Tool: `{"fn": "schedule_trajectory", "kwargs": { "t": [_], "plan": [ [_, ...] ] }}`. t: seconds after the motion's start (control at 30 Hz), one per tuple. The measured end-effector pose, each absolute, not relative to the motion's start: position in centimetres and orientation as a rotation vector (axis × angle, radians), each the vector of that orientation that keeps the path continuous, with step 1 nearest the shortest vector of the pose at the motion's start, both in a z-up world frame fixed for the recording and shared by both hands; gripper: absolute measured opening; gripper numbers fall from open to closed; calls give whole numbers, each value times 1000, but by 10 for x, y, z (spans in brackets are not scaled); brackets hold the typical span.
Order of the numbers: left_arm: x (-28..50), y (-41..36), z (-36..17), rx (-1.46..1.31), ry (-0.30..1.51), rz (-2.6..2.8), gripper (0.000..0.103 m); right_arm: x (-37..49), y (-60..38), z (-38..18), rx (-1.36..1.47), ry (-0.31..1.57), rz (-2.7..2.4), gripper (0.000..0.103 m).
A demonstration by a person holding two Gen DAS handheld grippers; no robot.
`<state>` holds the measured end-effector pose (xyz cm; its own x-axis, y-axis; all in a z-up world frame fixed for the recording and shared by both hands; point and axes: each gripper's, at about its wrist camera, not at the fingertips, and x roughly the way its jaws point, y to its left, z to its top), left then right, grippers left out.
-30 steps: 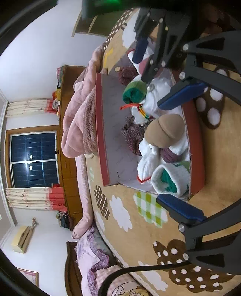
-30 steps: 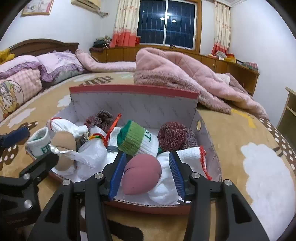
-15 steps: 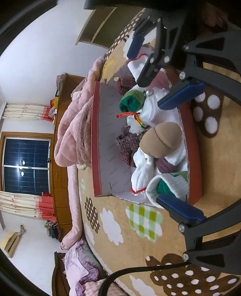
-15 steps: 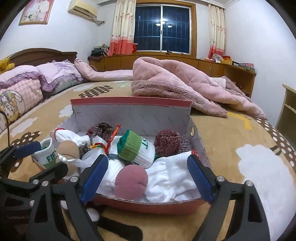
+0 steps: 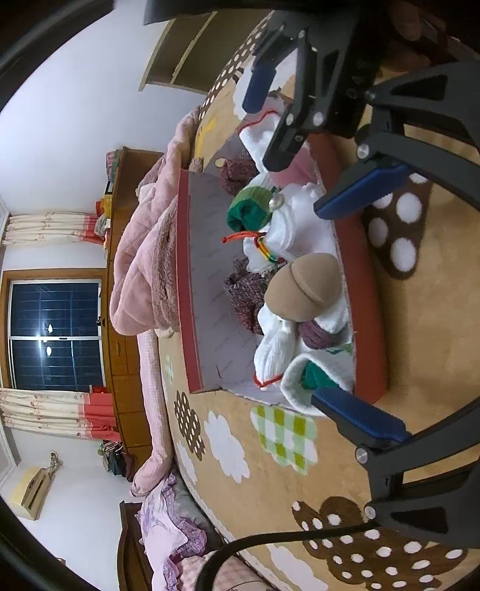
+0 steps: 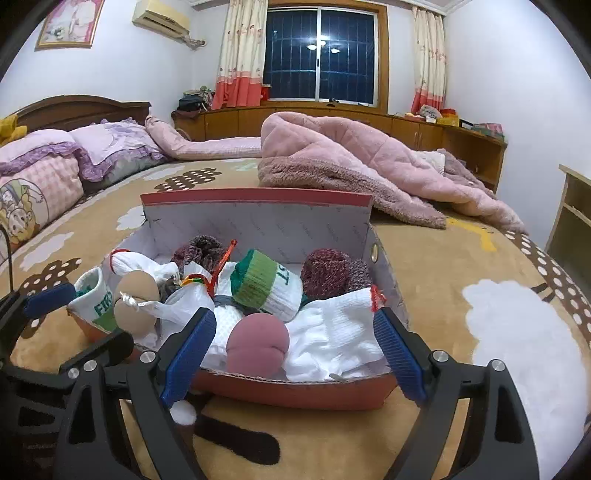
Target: Organize soft objects
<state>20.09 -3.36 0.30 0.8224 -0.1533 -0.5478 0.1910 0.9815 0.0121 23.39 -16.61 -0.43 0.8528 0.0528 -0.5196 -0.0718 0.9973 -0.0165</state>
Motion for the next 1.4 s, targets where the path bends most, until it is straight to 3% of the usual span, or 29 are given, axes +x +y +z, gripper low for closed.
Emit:
{"fn": "schedule_trajectory", "kwargs": {
  "t": [0.43, 0.97, 1.4],
  "plan": [
    [173, -28, 12, 46, 599, -124, 95, 194, -183, 7, 70, 566, 87, 89],
    [63, -34, 35, 9, 581, -134, 95, 103, -180, 14, 93, 574, 126, 89],
    [46, -29, 16, 3, 702, -103, 95, 85, -180, -3, 91, 747, 116, 89]
  ]
}}
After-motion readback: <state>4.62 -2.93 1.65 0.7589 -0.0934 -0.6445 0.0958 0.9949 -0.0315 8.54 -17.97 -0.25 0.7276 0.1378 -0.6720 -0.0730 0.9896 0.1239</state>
